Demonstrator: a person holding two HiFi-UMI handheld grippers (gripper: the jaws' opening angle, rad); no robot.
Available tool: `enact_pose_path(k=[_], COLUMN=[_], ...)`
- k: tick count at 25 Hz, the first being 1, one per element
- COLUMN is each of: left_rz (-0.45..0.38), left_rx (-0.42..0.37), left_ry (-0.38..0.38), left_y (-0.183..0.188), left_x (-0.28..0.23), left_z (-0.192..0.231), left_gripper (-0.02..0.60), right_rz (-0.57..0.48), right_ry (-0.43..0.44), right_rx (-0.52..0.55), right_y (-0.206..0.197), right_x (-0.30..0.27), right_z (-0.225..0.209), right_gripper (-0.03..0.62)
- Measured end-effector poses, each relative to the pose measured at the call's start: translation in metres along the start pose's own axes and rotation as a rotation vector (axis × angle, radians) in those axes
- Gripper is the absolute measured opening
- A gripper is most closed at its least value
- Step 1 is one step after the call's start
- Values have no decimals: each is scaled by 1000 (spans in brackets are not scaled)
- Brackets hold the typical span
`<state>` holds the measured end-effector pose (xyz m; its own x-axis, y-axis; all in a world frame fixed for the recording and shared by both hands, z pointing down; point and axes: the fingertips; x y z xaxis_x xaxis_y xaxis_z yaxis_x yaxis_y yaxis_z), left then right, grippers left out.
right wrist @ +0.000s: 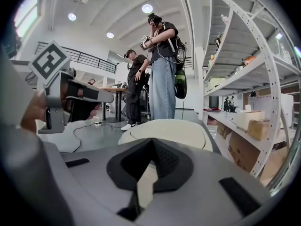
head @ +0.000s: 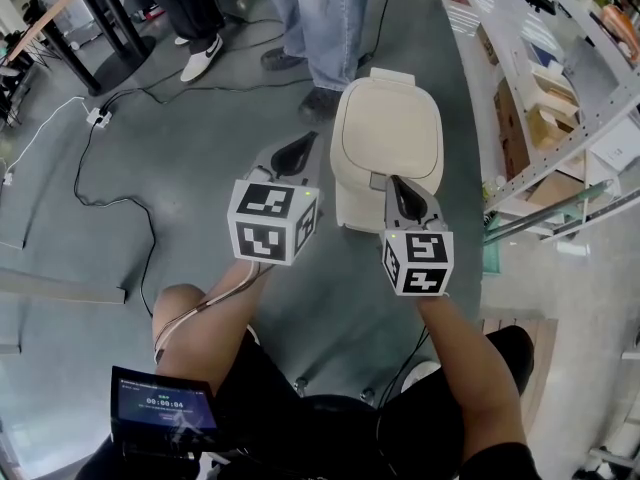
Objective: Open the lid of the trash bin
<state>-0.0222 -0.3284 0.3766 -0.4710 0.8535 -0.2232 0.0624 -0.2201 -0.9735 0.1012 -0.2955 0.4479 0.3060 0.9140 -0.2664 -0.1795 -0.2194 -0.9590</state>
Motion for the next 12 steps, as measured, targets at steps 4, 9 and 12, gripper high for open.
enact_pose_path(k=[4,9,12], left_rz=[2,-16,-21], left_rx=[5,-81,-99], left_ry=[5,27,25], left_y=[-1,1,2], left_x=[2,2,3], left_z=[4,2,1], left_gripper=[-3,-3,-3], right_rz=[0,-15,-17], right_ry=[1,-10,-13], right_rx=[-10,-10,-3], right_y=[-1,-1,-2], right_x=[0,0,0], right_z=[-1,-1,1], right_gripper=[5,5,5])
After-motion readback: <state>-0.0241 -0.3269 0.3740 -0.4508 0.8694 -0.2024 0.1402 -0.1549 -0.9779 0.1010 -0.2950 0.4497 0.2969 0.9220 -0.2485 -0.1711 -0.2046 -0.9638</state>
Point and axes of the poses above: the fingertips, and each gripper's own axes: x backward along the fingers, z to its left, y out of its top, and after that the axes turned 2 degrees about x, right-handed
